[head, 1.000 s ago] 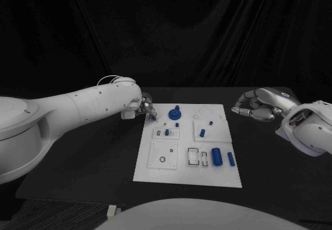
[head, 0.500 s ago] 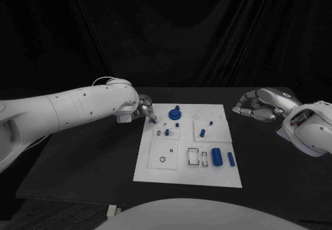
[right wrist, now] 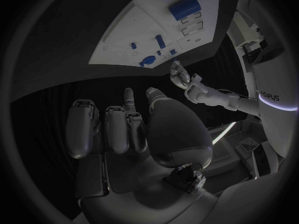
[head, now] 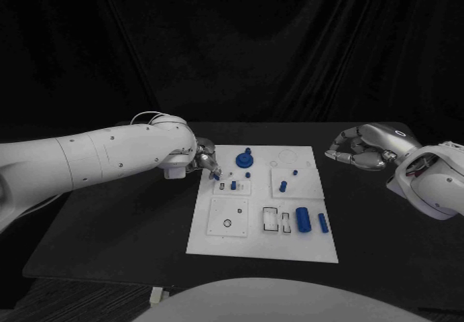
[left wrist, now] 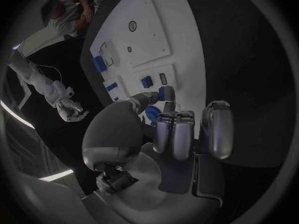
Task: Assemble the parts on the task board
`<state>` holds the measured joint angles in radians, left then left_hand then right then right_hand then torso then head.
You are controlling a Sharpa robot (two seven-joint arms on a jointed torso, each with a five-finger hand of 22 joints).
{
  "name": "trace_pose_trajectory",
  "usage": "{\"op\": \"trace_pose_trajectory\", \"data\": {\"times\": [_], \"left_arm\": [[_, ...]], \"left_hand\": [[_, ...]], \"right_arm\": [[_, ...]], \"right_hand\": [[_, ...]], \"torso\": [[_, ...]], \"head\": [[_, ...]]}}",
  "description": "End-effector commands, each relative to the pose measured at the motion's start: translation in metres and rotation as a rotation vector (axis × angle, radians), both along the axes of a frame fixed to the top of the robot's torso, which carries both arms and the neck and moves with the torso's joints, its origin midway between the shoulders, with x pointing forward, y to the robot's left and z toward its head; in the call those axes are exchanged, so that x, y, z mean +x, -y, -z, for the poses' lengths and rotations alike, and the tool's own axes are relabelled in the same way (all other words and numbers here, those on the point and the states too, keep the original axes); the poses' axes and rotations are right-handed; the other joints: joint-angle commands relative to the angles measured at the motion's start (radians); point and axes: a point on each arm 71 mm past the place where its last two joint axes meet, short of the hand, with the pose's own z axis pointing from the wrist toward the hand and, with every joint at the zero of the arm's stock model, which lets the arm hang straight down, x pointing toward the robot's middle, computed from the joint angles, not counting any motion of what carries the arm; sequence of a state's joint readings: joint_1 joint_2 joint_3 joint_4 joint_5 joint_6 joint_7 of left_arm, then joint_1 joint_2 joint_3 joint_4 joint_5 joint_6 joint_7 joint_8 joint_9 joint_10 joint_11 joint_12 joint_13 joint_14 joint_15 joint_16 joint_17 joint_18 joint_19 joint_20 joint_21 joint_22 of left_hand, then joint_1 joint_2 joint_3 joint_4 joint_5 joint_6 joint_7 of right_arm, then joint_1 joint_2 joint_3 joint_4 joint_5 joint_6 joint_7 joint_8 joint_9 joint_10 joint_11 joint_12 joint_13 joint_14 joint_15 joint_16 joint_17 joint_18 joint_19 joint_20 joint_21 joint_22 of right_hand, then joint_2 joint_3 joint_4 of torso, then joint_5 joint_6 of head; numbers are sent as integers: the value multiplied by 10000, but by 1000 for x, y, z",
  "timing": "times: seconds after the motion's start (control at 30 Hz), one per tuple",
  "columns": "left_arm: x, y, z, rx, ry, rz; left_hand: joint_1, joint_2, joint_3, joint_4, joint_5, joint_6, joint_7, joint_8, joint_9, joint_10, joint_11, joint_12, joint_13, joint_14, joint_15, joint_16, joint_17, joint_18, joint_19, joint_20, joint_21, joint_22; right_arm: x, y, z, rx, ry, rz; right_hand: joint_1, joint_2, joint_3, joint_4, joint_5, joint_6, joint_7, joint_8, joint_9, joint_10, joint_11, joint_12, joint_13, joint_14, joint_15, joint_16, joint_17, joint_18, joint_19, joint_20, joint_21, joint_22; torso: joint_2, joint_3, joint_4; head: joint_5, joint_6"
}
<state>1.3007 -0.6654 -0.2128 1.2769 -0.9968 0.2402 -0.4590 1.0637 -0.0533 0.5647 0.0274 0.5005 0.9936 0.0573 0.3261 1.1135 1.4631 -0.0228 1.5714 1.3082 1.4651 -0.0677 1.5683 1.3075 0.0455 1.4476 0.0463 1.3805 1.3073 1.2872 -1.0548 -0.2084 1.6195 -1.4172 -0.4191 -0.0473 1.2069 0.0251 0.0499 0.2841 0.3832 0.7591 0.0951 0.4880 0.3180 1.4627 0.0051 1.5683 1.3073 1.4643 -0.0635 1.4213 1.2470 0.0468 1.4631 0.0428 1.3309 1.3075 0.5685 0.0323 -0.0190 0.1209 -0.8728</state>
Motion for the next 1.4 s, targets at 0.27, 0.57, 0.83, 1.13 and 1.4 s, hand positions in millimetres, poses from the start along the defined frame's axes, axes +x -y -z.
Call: {"op": "trace_pose_trajectory", "data": {"times": [0.27,0.57,0.83,1.13,1.4], "left_arm": [[-2,6,3,-65,127,-133],[-3,9,8,-143,162,-176],[-4,9,12,-187,180,-248],[-7,11,16,-220,94,-196],[-7,11,19,-236,58,-193]], "left_hand": [[52,167,1114,-1090,-97,-70,-44,-69,-18,1077,34,-6,2626,1057,20,25,2633,41,29,5,-25,1979],[62,188,1114,-1098,-121,-77,-41,-80,-22,1077,36,-6,2626,1057,21,25,2633,38,38,5,-13,1983],[64,191,1114,-1100,-124,-79,-41,-82,-23,1077,37,-6,2626,1057,21,25,2633,37,38,4,-12,1984],[66,196,1110,-1104,-134,-81,-39,-86,-25,1077,38,-6,2626,1057,22,25,2633,39,35,5,-19,1981],[66,196,1110,-1104,-134,-81,-39,-86,-25,1077,38,-6,2626,1057,22,25,2633,39,35,5,-19,1981]], "right_arm": [[-1,1,1,-35,-54,135],[0,0,2,-20,-36,99],[-1,0,2,-16,-33,102],[-1,1,2,-15,-40,104],[-1,1,3,-10,-44,99]], "right_hand": [[71,-11,-37,-12,40,85,-12,2,-10,1081,58,25,2635,509,47,-60,-10,97,184,70,-29,1882],[71,-11,-37,-12,40,85,-12,2,-10,1081,58,25,2635,509,47,-60,-10,97,184,70,-29,1882],[80,-23,-51,-9,52,87,-13,-2,-18,1081,56,25,2635,505,44,-69,-28,100,179,69,-44,1878],[80,-23,-51,-9,52,87,-13,-2,-18,1081,56,25,2635,505,44,-69,-28,100,179,69,-44,1878],[80,-23,-51,-9,52,87,-13,-2,-18,1081,56,25,2635,505,44,-69,-28,100,179,69,-44,1878]], "torso": [[21,-10,-5],[19,-10,-8],[23,-10,-4],[18,-9,-6],[19,-8,-3]], "head": [[34,2],[47,2],[22,2],[22,2],[38,2]]}}
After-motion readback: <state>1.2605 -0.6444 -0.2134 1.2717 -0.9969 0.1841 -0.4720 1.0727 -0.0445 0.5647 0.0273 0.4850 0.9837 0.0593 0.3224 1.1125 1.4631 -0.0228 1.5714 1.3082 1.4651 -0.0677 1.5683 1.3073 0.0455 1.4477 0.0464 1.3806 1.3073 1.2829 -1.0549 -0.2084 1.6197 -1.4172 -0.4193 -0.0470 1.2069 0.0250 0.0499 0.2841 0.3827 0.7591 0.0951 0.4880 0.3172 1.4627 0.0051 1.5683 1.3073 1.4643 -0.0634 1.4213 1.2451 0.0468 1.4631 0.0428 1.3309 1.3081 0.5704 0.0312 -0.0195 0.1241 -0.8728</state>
